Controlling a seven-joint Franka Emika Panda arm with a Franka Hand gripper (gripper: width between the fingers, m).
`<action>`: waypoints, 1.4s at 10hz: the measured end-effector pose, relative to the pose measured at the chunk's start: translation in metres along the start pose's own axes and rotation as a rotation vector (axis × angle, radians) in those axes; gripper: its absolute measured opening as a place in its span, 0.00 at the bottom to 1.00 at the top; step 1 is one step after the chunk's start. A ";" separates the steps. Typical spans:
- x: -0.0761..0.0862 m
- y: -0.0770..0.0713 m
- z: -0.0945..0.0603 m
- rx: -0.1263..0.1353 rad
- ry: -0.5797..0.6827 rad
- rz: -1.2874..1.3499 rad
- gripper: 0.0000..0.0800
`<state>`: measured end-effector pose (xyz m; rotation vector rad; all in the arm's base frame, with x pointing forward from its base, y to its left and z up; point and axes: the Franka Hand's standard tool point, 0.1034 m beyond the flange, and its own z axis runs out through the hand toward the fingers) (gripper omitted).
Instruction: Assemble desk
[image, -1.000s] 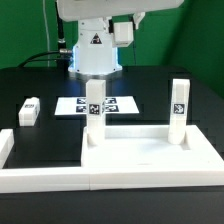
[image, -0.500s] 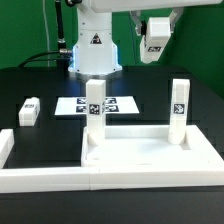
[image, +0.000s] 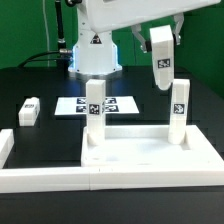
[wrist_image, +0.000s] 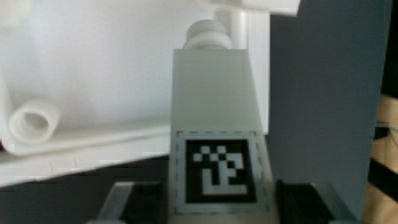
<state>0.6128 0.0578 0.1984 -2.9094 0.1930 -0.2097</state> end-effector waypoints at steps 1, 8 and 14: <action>0.001 -0.013 0.004 -0.035 0.048 0.015 0.36; 0.006 -0.010 0.011 -0.105 0.172 -0.348 0.36; 0.002 -0.012 0.018 -0.145 0.190 -0.541 0.36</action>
Offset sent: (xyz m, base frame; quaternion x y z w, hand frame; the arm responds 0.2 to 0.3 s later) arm 0.0000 0.0000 0.0000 0.0000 0.0000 0.0000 1.0000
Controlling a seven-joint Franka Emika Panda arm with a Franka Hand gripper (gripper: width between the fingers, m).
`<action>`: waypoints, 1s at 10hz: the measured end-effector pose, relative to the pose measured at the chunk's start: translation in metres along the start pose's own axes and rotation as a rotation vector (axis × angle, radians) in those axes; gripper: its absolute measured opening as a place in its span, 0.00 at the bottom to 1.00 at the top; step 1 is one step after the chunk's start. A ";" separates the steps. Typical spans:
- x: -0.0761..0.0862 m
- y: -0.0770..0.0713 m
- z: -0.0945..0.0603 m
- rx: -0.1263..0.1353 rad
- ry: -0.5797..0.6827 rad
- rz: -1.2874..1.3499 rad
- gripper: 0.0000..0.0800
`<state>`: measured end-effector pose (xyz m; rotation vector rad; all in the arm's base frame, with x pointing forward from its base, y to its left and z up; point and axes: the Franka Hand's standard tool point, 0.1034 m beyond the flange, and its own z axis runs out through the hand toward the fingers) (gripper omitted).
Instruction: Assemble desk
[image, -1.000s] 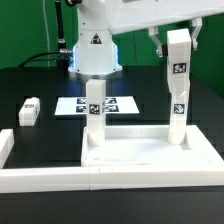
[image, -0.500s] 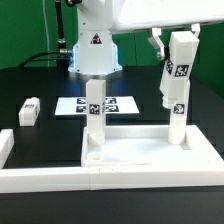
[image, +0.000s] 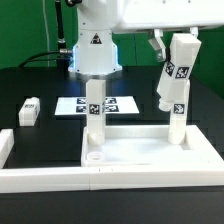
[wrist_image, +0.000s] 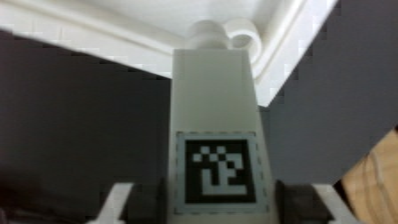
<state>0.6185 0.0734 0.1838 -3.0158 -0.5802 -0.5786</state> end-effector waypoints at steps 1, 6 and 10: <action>0.000 -0.001 0.002 -0.009 0.015 -0.014 0.36; 0.000 0.004 0.003 -0.035 0.054 -0.025 0.36; -0.008 -0.002 0.007 0.030 0.004 -0.027 0.36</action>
Offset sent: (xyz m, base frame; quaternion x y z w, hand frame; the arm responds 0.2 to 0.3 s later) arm 0.0000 0.0000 0.0000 0.0000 0.0000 0.0000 1.0000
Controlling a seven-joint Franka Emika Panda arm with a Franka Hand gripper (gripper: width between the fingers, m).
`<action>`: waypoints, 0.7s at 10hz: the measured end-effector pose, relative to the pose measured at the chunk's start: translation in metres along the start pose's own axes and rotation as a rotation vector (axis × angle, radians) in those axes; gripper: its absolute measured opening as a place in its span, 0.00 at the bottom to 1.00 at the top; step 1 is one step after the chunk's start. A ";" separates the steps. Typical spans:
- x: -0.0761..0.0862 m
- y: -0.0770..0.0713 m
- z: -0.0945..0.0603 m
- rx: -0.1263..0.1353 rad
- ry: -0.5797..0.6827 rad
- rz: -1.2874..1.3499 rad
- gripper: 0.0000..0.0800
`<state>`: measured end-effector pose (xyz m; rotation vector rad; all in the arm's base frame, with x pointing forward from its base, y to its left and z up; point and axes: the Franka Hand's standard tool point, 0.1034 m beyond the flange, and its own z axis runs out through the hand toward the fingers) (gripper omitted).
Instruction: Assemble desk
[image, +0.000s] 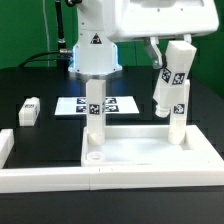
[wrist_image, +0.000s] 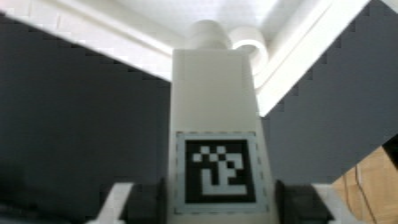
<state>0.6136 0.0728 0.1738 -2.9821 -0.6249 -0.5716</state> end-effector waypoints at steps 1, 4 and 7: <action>-0.001 0.003 0.000 -0.003 0.001 0.003 0.36; -0.003 0.006 0.001 -0.002 -0.002 0.002 0.36; -0.009 0.026 0.004 0.095 -0.016 0.017 0.36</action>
Offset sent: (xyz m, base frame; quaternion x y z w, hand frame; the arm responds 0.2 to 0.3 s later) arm 0.0000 0.0000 0.0000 0.0000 0.0000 0.0000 1.0000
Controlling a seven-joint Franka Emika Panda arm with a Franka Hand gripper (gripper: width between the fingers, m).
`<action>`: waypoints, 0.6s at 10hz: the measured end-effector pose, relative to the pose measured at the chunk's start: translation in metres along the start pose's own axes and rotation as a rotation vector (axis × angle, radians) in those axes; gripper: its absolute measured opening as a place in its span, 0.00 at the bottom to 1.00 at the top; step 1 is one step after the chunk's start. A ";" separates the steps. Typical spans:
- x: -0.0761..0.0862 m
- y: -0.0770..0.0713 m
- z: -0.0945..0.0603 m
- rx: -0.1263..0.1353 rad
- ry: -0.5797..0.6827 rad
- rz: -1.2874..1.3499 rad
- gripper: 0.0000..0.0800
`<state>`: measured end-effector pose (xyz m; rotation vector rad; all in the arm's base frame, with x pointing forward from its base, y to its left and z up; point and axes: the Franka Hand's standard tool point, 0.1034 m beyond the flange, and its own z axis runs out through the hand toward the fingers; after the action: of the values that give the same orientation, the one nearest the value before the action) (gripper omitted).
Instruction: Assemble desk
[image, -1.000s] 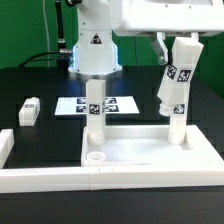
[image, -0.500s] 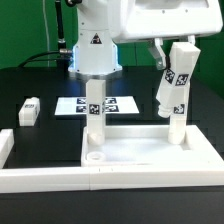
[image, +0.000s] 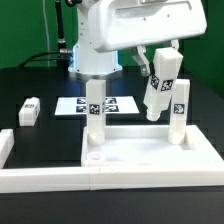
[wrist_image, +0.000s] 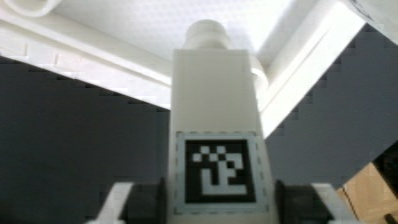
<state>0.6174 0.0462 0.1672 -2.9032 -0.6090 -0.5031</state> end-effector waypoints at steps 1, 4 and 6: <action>0.007 0.000 0.001 0.005 0.016 0.009 0.36; 0.033 -0.013 0.004 -0.036 0.086 0.125 0.36; 0.033 -0.015 0.006 -0.040 0.082 0.141 0.36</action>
Offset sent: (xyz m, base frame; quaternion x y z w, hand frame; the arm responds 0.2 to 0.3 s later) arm 0.0373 0.0279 0.0210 -0.0536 0.0591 0.0793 0.9937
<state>0.6413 0.0734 0.1744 -2.9180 -0.3846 -0.6175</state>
